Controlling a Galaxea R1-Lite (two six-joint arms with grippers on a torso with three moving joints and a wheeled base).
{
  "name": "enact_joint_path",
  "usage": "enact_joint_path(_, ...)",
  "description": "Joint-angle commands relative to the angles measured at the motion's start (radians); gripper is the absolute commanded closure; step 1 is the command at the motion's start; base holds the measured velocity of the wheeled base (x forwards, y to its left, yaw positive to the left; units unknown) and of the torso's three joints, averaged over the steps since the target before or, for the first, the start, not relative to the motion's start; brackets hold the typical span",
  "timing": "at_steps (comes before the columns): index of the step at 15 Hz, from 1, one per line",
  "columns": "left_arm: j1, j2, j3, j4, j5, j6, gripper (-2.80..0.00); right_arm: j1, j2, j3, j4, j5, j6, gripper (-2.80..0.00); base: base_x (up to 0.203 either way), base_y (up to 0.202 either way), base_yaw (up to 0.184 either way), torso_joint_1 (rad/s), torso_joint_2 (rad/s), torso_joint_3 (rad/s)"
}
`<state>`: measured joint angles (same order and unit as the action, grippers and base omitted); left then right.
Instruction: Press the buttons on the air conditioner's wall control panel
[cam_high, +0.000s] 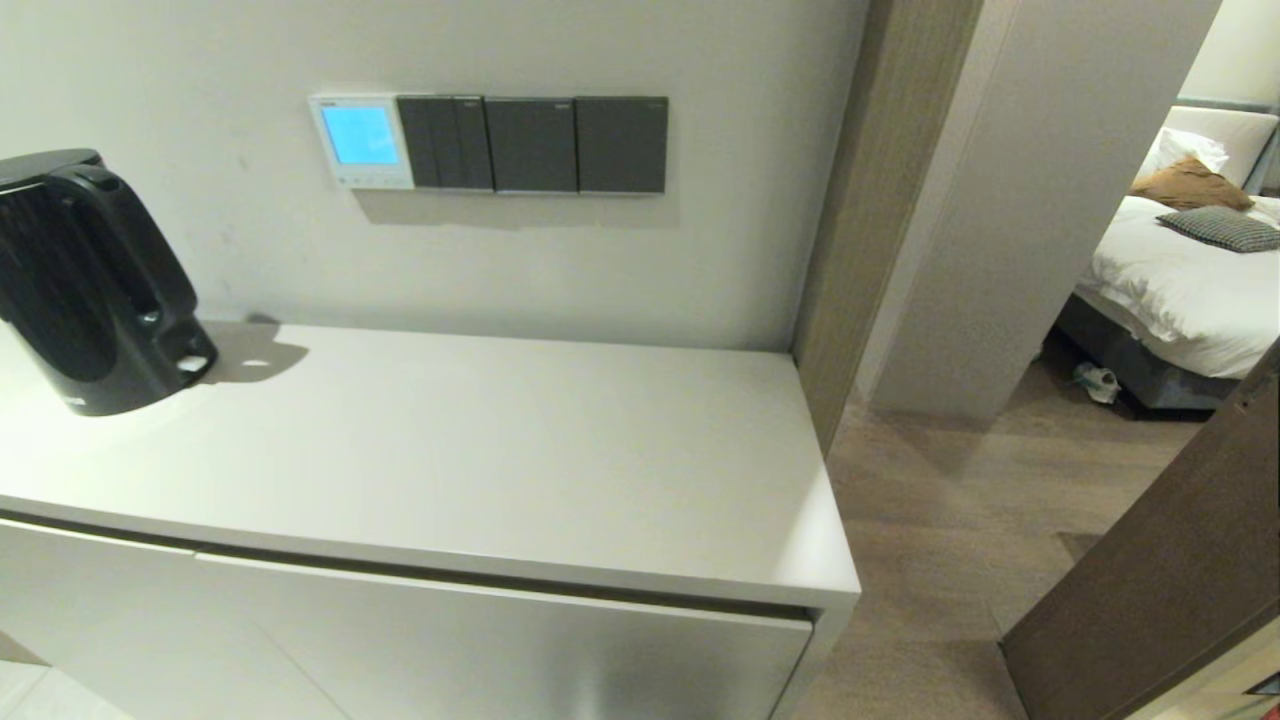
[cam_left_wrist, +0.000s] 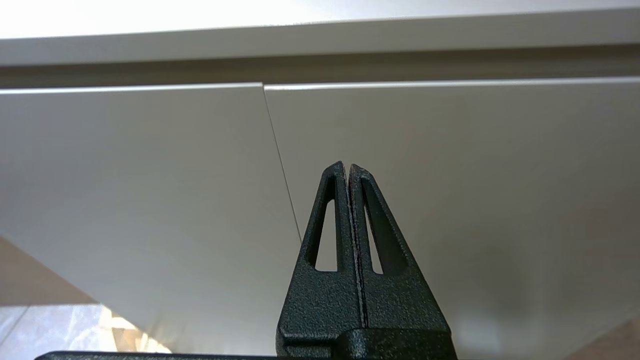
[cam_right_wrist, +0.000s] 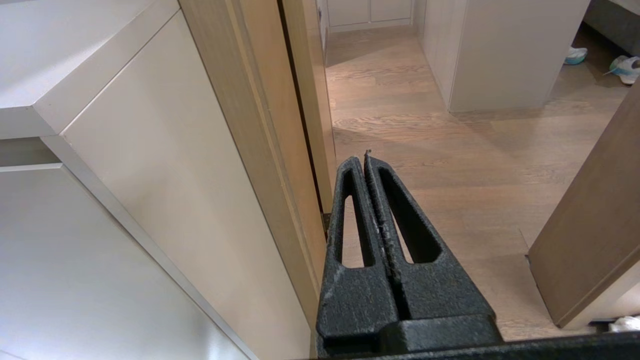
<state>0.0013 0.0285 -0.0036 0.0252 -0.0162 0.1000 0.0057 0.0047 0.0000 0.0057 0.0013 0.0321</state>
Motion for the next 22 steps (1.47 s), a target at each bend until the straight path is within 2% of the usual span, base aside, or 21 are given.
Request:
enact_joint_path(1,-0.001,-0.029,0.004,-0.008,0.002,-0.004,0.00,0.000,0.001,0.002,0.000,0.000,0.000,0.00,0.000,0.000,0.000,0.000,0.00,0.000)
enact_joint_path(7,0.000,-0.029,0.004,-0.007,0.007,-0.033,0.00,0.000,0.001,0.002,0.000,0.000,0.000,0.00,0.000,0.000,0.000,0.000,0.00,0.000)
enact_joint_path(22,0.000,-0.029,0.004,-0.007,0.007,-0.034,0.00,0.000,0.001,0.002,0.000,0.000,0.000,0.00,0.000,0.000,0.000,0.000,0.00,0.000)
